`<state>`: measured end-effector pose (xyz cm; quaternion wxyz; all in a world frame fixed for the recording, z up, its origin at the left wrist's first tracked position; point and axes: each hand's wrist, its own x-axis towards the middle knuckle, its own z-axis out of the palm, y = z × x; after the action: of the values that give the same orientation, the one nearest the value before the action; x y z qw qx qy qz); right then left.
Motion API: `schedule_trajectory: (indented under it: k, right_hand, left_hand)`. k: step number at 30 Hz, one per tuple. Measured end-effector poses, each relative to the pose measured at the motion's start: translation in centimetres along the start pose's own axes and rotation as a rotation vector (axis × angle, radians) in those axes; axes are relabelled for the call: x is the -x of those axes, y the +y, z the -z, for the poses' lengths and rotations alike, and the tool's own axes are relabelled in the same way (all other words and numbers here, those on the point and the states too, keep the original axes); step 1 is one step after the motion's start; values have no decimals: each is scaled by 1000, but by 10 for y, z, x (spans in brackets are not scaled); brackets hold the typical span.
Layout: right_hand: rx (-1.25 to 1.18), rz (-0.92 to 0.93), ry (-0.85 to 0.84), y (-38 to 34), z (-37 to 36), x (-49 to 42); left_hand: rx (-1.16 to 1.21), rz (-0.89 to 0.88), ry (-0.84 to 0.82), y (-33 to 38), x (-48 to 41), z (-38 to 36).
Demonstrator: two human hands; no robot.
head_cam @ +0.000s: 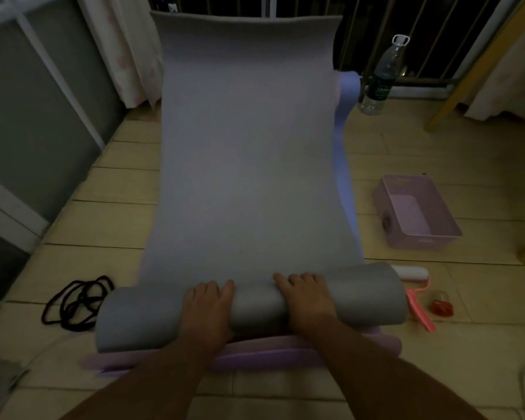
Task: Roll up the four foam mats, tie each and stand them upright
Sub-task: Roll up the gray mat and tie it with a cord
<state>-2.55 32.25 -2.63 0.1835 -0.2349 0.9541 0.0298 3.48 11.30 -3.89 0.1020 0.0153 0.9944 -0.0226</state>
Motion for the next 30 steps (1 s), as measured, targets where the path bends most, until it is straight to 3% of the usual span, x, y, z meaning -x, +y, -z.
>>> schedule_trajectory:
  k: [7,13,17,20,23,28,30]
  right_hand:
    - [26,-45,-114,-3,12,-10]
    - [-28,-39,-290,-7,52,-25]
    - [-84,-33,-476,-4,55,-30]
    - [-135,-73,-525,3,38,-23]
    - [-230,-135,-441,10,20,-12]
    - [-128,-144,-57,9,7,-1]
    - [-158,-146,-43,5,2,0]
  left_hand:
    - [-10,-18,-130,-1,-6,10]
    - [66,66,-76,-10,-27,27]
    - [88,-4,-58,-8,-28,26]
    - [41,-51,-140,-1,-29,25]
    - [-69,-90,-272,5,-35,34]
    - [-74,-36,-326,14,-48,51]
    - [-42,-19,-410,16,-52,56]
